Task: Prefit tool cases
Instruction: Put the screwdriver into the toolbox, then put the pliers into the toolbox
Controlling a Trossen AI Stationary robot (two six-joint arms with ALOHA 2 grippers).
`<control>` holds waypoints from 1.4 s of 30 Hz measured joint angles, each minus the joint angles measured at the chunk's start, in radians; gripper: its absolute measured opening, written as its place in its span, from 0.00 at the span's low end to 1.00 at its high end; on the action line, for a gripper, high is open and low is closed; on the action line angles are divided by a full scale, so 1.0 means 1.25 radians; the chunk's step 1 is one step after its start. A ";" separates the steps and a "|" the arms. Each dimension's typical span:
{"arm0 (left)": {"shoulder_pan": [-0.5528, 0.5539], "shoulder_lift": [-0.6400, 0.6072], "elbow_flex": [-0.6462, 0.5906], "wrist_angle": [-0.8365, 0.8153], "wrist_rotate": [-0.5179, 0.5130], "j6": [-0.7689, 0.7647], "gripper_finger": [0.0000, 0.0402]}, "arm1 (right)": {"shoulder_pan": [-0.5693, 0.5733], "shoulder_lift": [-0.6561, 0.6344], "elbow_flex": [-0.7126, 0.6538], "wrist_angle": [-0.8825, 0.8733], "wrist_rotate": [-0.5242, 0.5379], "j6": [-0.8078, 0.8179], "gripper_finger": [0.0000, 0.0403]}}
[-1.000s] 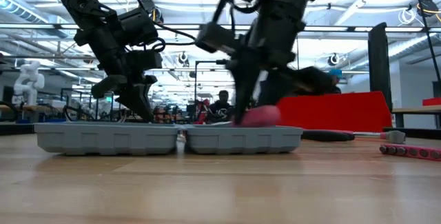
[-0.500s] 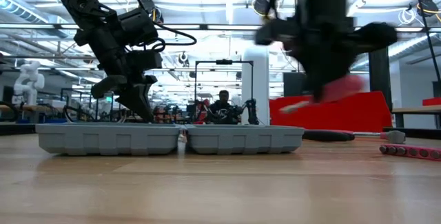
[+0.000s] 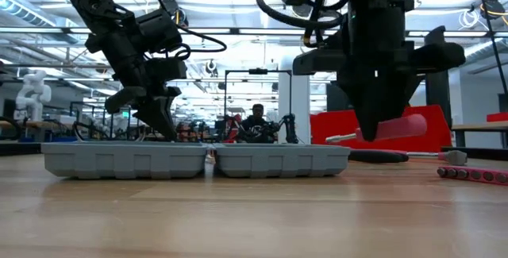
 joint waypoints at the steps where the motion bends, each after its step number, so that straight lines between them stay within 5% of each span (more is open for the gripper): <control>1: 0.000 0.000 0.000 0.000 0.000 0.000 0.00 | -0.002 0.000 0.000 0.001 0.000 0.000 0.21; 8: 0.000 0.000 0.000 0.000 0.000 -0.001 0.00 | -0.009 0.000 0.000 0.003 0.009 -0.002 0.35; 24: 0.000 0.000 0.000 0.001 0.000 -0.001 0.00 | -0.023 -0.090 0.000 -0.194 0.165 -0.007 0.22; 32: 0.000 0.000 0.000 0.000 0.000 -0.001 0.00 | -0.085 -0.123 0.000 -0.102 0.170 -0.196 0.25; 42: 0.000 0.000 0.000 -0.001 0.000 -0.001 0.00 | -0.194 -0.117 -0.004 -0.249 0.139 -0.316 0.34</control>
